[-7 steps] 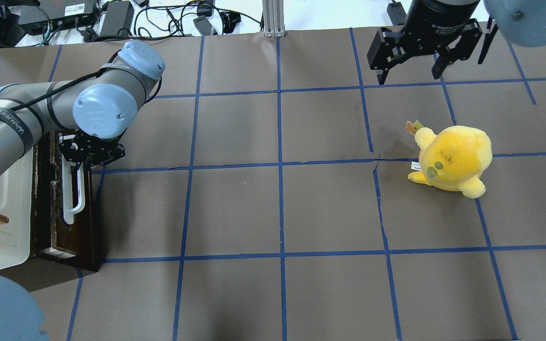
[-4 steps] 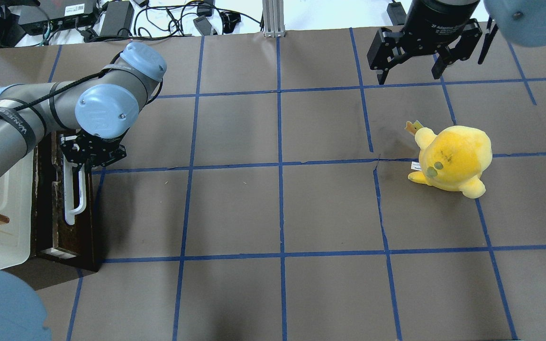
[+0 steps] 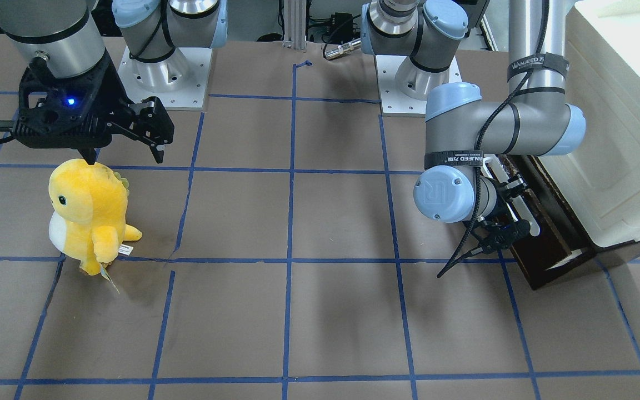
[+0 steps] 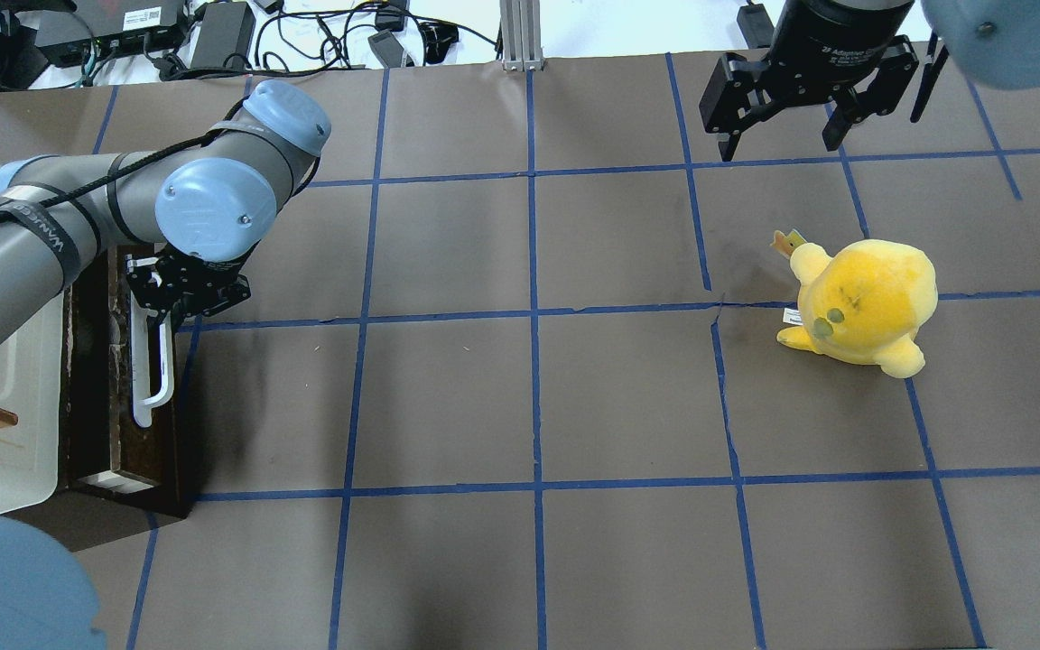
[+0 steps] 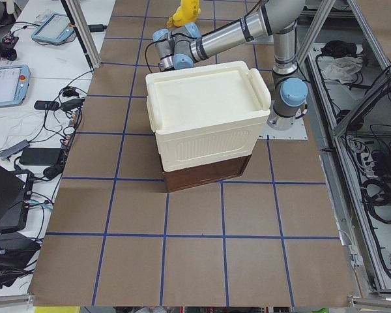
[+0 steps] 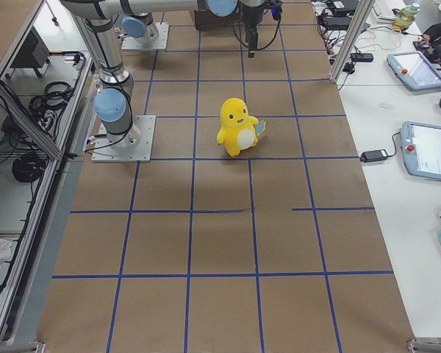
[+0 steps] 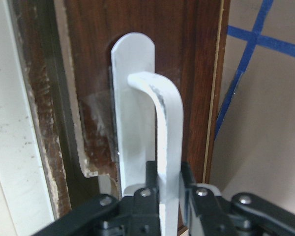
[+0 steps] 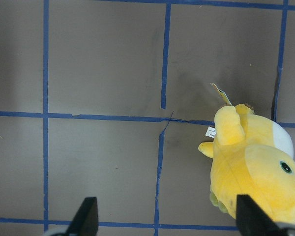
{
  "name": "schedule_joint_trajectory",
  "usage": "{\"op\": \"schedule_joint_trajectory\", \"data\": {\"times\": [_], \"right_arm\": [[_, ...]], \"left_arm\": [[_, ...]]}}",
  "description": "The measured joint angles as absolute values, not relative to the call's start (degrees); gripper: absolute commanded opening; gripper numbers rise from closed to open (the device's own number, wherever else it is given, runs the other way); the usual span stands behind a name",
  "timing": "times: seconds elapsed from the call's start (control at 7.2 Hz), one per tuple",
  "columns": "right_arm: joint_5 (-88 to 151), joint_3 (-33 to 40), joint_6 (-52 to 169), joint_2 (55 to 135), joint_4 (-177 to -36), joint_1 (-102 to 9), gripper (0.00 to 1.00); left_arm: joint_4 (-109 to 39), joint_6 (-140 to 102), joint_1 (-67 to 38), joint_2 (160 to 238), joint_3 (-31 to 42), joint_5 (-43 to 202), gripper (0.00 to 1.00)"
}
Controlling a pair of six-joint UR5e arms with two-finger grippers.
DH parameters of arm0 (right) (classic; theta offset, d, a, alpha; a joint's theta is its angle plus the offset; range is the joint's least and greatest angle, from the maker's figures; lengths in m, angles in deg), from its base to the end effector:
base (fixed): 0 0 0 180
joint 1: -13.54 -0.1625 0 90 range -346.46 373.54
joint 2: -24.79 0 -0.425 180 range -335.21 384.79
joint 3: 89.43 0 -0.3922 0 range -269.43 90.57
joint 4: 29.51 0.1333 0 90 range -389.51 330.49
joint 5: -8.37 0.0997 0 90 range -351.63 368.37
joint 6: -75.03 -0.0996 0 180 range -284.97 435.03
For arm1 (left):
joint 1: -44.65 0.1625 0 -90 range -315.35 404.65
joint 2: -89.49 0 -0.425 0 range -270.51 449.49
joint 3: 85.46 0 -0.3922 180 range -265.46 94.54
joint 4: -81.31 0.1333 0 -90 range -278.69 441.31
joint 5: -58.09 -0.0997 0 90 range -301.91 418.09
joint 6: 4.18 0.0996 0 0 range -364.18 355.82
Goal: Pull drawer sideways
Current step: 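Pull the handle with the left gripper, sliding the drawer out, then keep pulling the drawer farther out with the left gripper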
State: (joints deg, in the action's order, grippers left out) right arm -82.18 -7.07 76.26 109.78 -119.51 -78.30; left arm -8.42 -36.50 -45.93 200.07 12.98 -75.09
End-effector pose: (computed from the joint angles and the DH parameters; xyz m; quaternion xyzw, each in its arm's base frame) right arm 0.1494 -0.5285 0.5090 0.0267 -0.9994 0.0230 0.0047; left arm -0.0707 -0.5441 0.2585 -0.1584 0.8914 0.1205 0.4072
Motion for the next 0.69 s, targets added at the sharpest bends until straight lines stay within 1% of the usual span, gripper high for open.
{"op": "schedule_joint_trajectory", "data": {"times": [0.69], "right_arm": [[-82.2, -7.1, 76.3, 109.8, -119.5, -78.3, 1.00]], "left_arm": [[-11.8, -40.1, -47.8, 201.5, 10.2, -74.3, 0.00]]}}
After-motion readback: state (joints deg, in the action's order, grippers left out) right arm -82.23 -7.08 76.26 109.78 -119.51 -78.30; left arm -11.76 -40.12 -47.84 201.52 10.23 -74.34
